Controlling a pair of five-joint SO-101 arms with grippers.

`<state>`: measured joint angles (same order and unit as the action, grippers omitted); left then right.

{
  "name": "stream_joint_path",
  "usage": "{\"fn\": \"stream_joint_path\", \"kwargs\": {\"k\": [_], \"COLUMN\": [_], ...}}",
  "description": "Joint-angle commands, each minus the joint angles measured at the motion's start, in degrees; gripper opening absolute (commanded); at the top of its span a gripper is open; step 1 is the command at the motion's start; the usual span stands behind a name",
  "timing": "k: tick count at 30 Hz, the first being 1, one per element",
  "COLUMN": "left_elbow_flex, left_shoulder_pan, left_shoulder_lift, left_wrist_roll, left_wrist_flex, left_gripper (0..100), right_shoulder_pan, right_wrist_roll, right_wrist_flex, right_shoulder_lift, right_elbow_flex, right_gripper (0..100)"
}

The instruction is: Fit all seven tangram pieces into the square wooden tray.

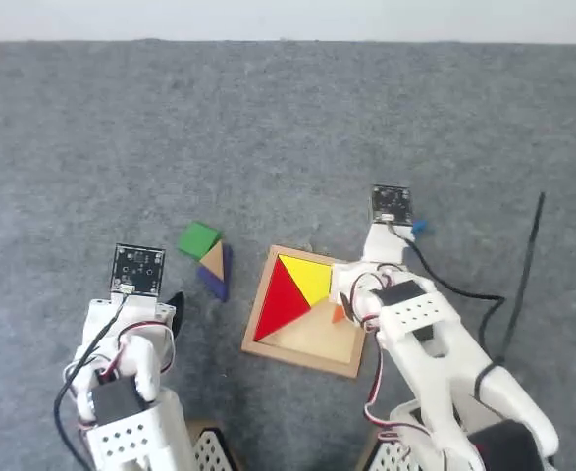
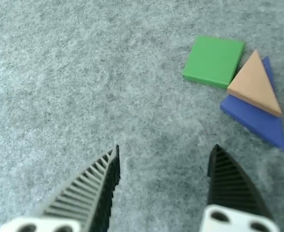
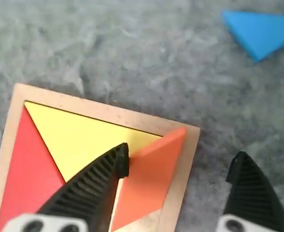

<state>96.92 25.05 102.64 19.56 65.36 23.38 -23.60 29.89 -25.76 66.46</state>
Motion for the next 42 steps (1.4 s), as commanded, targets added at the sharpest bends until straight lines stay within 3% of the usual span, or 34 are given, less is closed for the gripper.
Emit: {"fn": "stream_joint_path", "kwargs": {"k": [1, 14, 42], "left_elbow_flex": [-0.40, -0.40, -0.40], "left_shoulder_pan": [-0.09, -0.09, -0.09], "left_shoulder_lift": [-0.26, -0.26, -0.26], "left_wrist_roll": [0.62, 0.62, 0.62], "left_wrist_flex": [-0.18, -0.18, -0.18], "left_gripper": [28, 28, 28], "right_shoulder_pan": [-1.98, -1.63, -3.30], "right_wrist_roll": [0.70, 3.87, 3.96], "right_wrist_flex": [0.48, 8.22, 6.90], "right_shoulder_lift": [-0.40, -8.22, -12.44], "right_elbow_flex": [-0.35, -0.18, 4.04], "right_gripper": [23.2, 22.3, 22.0]}}
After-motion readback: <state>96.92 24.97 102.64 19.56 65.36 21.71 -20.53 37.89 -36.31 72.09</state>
